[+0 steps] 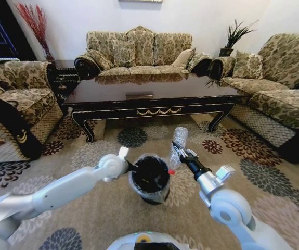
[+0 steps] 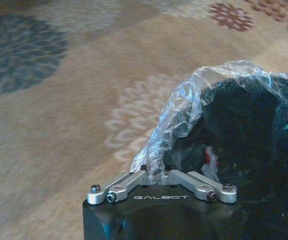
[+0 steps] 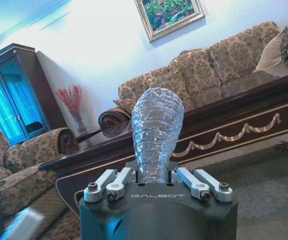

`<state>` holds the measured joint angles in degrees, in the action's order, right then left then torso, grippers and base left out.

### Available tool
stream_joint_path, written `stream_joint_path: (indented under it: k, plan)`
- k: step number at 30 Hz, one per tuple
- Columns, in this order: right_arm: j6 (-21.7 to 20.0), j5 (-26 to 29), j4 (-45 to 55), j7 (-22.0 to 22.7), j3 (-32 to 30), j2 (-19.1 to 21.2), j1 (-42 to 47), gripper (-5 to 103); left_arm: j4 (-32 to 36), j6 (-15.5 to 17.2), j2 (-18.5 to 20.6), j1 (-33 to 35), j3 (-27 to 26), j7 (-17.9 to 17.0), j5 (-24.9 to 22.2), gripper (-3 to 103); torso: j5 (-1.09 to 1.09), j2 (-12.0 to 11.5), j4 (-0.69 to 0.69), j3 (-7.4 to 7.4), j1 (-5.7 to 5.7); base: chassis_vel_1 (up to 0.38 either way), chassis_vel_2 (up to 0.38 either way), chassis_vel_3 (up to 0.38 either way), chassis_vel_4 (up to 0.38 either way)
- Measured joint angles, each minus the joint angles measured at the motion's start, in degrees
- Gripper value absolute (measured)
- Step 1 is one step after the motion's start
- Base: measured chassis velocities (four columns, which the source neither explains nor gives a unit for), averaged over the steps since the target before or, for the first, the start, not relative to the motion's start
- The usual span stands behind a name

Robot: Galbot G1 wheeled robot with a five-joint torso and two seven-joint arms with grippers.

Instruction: Move to the front of the table and pick up the trash from the floor, then place it into the trash bin.

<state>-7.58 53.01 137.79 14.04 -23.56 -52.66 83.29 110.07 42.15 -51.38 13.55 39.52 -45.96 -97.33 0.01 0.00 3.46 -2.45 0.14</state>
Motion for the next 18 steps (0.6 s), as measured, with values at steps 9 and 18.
stream_joint_path:
  k: [9, 18]
  plan:
    - [1.21, -6.03, -1.99, -2.42, 0.44, -0.8, 3.0, 25, -1.98, 0.0, -5.37, -1.78, 2.73, -1.79, -0.56, 2, 0.0, 0.0, -0.03, 0.0, 0.0, 0.0, 0.0, 0.0, 0.0]
    - [1.55, -8.95, -2.87, -4.26, 0.53, -0.83, 4.44, 25, -0.7, -0.01, -4.32, -1.41, 2.93, -2.62, -0.36, 2, -0.02, 0.0, -0.03, 0.0, 0.0, 0.0, 0.0, 0.0, 0.0]
